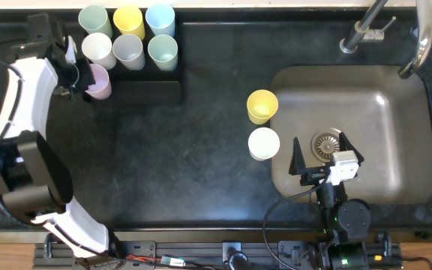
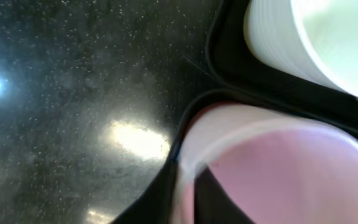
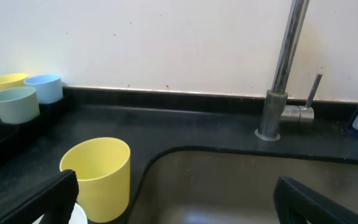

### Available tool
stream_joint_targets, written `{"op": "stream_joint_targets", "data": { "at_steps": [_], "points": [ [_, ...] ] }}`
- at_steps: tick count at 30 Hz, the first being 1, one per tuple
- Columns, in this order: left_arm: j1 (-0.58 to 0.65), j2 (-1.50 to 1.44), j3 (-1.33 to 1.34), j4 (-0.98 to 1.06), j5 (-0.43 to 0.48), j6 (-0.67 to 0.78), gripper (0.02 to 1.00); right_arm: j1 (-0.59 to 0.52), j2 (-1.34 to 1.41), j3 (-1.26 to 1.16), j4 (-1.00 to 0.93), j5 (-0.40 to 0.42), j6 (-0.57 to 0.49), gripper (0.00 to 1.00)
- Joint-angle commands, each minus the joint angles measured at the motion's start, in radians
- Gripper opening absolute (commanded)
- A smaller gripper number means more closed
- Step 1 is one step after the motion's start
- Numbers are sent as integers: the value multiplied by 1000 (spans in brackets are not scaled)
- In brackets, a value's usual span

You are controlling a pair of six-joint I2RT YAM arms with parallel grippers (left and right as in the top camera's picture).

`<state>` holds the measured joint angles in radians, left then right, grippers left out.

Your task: Store Cups

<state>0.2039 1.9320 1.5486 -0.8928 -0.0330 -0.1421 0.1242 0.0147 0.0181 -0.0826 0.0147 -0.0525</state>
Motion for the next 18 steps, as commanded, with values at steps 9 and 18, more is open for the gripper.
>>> {"op": "stream_joint_targets", "data": {
  "at_steps": [9,18],
  "points": [
    [4,-114,27,-11,0,6,652,-6,-10,-13,5,1,4,996],
    [-107,-301,338,-303,-82,-99,814,-6,-10,-13,5,1,4,998]
  ]
}}
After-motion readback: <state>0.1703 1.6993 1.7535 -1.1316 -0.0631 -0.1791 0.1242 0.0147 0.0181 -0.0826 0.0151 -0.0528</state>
